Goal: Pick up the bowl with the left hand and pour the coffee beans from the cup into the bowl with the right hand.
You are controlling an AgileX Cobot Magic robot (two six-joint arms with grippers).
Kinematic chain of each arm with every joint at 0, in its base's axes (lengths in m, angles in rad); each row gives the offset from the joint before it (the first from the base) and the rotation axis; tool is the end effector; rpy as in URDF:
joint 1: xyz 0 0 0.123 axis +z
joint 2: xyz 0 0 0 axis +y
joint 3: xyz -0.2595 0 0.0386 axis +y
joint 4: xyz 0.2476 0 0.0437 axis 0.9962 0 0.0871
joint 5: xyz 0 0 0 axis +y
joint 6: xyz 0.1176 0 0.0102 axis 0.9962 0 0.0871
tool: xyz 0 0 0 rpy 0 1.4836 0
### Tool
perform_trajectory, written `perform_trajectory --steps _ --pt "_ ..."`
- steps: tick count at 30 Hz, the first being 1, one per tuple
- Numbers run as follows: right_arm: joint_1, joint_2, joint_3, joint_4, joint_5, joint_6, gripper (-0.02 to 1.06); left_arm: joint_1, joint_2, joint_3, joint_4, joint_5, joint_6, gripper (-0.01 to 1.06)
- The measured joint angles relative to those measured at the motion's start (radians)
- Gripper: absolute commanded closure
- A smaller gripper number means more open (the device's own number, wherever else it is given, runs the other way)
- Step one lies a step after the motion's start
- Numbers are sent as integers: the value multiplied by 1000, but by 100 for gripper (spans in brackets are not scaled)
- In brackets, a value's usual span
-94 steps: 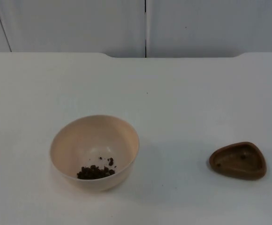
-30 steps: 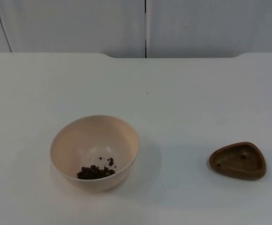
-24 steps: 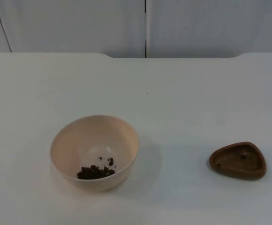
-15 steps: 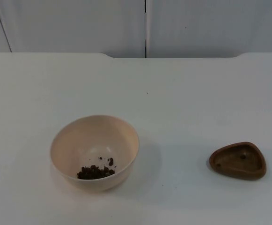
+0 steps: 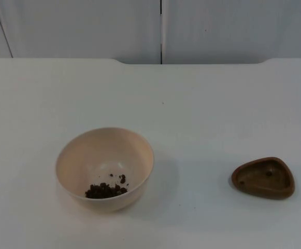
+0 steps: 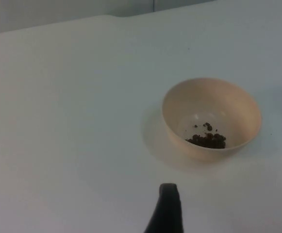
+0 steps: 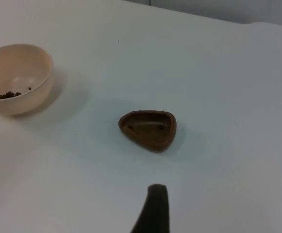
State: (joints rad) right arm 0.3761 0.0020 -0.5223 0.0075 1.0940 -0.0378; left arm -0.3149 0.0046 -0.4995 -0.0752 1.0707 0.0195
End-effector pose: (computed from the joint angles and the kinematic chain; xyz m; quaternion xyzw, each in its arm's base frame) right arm 0.0350 0.0147 0.2679 -0.1762 0.8383 0.0905 0.5080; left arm 0.0374 -0.0204 0.2636 0.1441 0.8443 -0.1129 0.5036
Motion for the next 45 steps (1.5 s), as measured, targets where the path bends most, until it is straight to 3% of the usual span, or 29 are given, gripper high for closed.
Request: perform_trajectory --steps 2,3,7,8,45 --pt "0 0 0 -2 0 0 29 0 0 0 0 0 0 24" --pt "0 0 0 -7 -2 2 29 0 0 0 0 0 0 24" --pt "0 0 0 -7 -2 2 3 0 0 0 0 0 0 0" --pt "0 0 0 -7 -2 2 -1 0 0 0 0 0 0 0" --pt "0 0 0 -7 -8 2 -1 0 0 0 2 0 0 0"
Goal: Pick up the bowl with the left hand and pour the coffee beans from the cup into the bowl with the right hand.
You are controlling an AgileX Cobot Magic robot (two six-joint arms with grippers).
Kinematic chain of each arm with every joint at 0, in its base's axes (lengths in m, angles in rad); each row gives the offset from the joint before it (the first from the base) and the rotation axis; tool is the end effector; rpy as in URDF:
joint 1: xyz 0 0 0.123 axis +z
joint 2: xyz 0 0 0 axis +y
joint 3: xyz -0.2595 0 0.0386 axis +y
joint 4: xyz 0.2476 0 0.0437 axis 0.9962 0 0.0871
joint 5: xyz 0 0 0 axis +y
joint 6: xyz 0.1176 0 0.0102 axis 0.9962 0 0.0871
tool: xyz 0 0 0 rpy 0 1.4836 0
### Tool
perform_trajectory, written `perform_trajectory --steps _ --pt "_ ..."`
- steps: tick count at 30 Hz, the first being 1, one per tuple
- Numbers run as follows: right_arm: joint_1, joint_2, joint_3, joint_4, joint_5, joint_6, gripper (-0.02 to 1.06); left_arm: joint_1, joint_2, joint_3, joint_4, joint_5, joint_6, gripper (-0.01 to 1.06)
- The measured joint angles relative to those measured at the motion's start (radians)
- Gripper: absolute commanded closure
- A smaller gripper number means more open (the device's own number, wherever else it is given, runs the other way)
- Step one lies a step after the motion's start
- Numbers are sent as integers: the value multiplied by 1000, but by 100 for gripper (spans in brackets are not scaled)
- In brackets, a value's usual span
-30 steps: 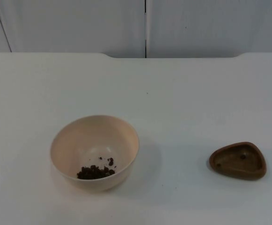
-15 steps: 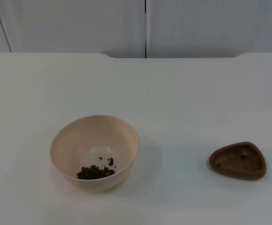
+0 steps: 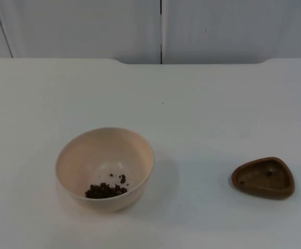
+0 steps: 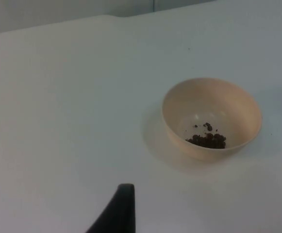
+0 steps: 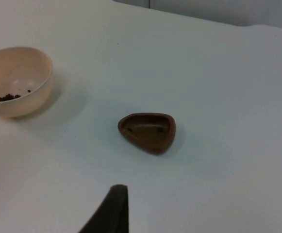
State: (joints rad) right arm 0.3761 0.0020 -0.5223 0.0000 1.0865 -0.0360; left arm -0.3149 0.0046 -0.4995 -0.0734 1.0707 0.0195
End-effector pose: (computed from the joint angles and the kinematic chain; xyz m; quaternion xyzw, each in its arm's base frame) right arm 0.0357 0.0141 0.2687 -0.1749 0.8366 0.0879 0.5117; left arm 0.0374 -0.0202 0.2636 0.1440 0.8444 -0.1120 0.5037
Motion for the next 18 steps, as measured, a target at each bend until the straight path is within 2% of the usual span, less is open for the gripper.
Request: perform_trajectory --steps 10,14,17,18 --pt "-12 0 0 0 -2 0 -1 0 0 0 0 0 0 0" --pt "-73 0 0 7 -2 0 -1 0 0 0 0 0 0 0" --pt "-183 0 0 7 -2 0 -1 0 0 0 0 0 0 0" --pt "-183 0 0 7 -2 0 -1 0 0 0 0 0 0 0"
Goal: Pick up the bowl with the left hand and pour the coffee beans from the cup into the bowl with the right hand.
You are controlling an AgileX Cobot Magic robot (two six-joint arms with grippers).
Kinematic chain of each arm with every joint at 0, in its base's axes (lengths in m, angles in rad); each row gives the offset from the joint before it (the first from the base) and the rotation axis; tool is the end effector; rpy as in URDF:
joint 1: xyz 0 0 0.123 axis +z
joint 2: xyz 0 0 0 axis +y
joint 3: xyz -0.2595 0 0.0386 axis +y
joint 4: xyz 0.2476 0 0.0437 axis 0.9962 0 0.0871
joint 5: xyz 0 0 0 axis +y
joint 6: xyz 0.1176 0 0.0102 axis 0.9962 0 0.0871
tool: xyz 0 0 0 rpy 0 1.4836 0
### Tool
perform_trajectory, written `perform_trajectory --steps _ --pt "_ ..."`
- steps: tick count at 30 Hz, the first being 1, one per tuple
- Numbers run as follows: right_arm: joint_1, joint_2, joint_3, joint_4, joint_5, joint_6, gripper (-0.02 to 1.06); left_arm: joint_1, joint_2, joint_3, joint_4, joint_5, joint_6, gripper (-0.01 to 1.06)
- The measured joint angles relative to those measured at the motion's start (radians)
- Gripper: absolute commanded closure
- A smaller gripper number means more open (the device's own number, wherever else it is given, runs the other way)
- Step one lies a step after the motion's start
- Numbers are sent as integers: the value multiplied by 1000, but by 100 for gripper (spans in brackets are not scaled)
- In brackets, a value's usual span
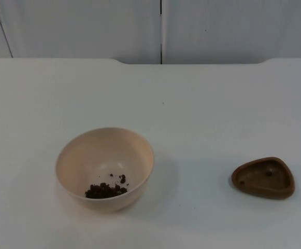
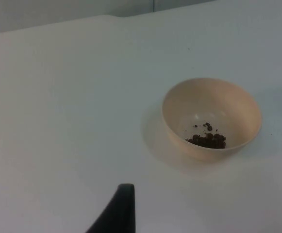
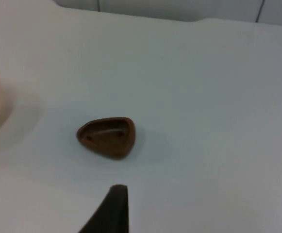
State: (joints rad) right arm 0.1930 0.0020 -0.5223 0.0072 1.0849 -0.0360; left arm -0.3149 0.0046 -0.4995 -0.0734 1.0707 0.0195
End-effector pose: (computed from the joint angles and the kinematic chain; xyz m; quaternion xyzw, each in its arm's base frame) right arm 0.0376 0.0081 0.2688 -0.0978 0.8486 0.0443 0.5180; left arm 0.0374 -0.0202 0.2636 0.1440 0.8444 -0.1120 0.5037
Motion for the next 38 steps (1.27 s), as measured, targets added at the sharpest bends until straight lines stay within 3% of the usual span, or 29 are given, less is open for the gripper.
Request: perform_trajectory --steps 4,18,38 --pt "-110 0 0 0 0 0 -1 0 0 0 0 0 0 0" --pt "-123 0 0 0 0 0 -1 10 0 0 0 0 0 0" --pt "-123 0 0 0 0 0 -1 262 0 0 0 0 0 0"
